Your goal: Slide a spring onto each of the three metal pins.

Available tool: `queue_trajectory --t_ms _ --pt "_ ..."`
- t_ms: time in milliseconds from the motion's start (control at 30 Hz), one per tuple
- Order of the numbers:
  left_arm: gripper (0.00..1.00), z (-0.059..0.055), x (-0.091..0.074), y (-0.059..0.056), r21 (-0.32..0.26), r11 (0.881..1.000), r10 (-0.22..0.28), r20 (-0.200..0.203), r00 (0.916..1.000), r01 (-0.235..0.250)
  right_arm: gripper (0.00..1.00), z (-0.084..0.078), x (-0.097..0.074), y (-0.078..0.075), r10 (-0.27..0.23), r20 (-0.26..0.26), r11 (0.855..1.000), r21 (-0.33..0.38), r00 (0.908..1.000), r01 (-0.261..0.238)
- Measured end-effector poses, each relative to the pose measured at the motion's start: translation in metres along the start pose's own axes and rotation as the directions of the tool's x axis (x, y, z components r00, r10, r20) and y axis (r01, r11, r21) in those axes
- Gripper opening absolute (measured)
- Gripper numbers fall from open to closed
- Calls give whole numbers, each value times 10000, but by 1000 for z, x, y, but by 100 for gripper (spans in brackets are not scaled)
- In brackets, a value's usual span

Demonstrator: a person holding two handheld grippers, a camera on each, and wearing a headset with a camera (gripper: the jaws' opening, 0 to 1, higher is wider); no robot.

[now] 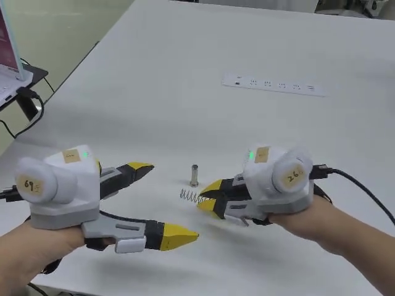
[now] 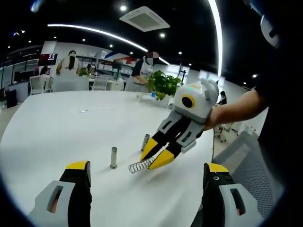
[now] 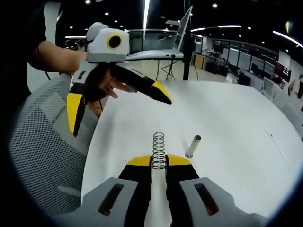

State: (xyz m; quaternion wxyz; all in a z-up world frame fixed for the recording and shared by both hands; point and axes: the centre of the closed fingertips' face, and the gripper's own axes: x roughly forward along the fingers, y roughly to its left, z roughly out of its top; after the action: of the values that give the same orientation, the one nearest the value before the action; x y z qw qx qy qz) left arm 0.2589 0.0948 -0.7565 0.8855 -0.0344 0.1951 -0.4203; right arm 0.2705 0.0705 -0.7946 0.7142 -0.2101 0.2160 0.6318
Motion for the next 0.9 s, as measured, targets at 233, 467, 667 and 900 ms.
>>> queue_trajectory --t_ms 233,467,667,900 --pt "96 3 3 -3 41 10000 -70 69 10000 70 8 3 -25 -1 -70 18 9996 -280 10000 71" --pt "90 5 9 -18 175 9986 -500 57 9987 499 8 -5 -46 3 41 -262 9977 -671 9996 -58" --pt "80 8 17 -33 441 9915 -1217 -132 9925 1221 8 -16 -57 6 81 -466 9959 -901 9989 -123" --pt "70 16 30 -40 859 9790 -1819 -412 9825 1848 8 -20 -62 11 179 -546 9941 -1056 9983 -236"
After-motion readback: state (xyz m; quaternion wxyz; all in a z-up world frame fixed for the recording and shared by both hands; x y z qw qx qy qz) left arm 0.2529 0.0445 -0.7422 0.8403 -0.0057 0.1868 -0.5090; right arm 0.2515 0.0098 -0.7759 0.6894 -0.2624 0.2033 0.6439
